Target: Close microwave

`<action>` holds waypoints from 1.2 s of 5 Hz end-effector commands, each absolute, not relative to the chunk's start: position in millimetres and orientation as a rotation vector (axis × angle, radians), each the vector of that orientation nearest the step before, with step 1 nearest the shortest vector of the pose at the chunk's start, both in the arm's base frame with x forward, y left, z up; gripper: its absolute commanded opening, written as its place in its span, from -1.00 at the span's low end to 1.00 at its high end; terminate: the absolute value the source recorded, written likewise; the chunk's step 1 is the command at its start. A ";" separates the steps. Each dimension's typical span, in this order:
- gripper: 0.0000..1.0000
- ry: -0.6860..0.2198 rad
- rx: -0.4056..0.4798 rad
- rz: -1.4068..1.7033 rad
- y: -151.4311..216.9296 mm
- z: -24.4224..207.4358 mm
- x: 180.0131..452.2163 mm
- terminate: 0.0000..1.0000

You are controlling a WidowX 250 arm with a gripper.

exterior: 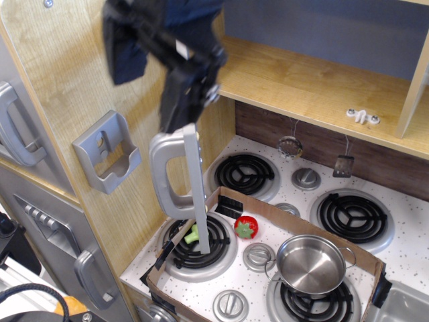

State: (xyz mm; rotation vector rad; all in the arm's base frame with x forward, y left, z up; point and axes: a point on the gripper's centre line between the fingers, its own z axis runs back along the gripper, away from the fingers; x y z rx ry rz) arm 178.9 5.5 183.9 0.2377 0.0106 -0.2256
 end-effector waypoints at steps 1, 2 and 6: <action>1.00 -0.008 0.276 -0.170 16.5 154.8 172.3 -1.00; 1.00 -0.060 0.257 -0.166 16.4 141.7 177.5 -1.00; 1.00 -0.285 0.134 -0.263 -23.9 121.2 242.5 -1.00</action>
